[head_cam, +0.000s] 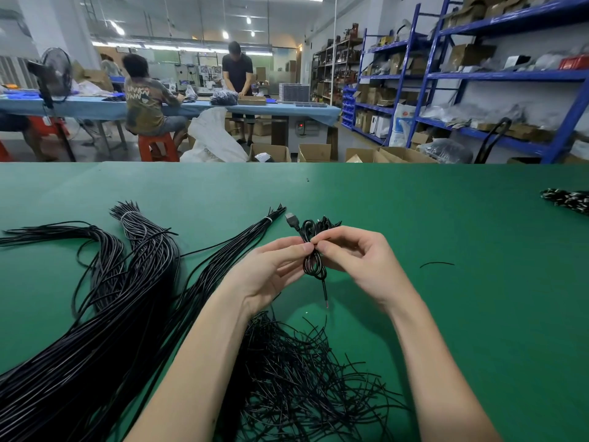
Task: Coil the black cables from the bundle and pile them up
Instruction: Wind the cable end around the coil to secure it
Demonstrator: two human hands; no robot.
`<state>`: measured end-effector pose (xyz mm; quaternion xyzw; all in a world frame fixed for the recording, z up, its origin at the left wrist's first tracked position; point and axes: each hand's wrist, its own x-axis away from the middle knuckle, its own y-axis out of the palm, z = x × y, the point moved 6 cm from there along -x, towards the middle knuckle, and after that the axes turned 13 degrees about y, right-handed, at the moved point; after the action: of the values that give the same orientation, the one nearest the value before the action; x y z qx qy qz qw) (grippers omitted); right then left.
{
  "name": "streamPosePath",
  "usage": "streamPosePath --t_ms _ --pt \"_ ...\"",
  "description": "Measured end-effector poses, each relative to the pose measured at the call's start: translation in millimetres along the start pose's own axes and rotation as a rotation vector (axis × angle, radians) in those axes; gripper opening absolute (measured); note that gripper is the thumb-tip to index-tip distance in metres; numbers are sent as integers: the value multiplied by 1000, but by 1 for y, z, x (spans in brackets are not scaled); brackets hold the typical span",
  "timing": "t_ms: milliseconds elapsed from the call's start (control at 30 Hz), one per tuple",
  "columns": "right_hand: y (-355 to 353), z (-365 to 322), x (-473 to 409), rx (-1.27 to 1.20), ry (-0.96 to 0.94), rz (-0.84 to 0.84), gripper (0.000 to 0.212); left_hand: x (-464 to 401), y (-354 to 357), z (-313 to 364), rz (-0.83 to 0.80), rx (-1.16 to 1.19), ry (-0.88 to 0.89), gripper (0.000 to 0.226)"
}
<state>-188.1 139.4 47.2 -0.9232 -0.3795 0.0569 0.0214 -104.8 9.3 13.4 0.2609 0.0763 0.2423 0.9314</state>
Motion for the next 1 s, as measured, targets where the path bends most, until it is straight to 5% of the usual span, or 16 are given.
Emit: streamPosePath --t_ms 300,500,633,1000 --pt "1 -2 1 42 2 42 19 4 2 -4 -24 14 -89 48" --pt "-1 -10 3 318 -129 57 24 4 0 -6 -57 8 -79 42" --pt "1 -6 4 248 -71 -107 31 1 0 -6 -70 6 -45 28" --pt "-7 0 2 239 -85 -97 23 5 4 -8 -132 -73 -116 37"
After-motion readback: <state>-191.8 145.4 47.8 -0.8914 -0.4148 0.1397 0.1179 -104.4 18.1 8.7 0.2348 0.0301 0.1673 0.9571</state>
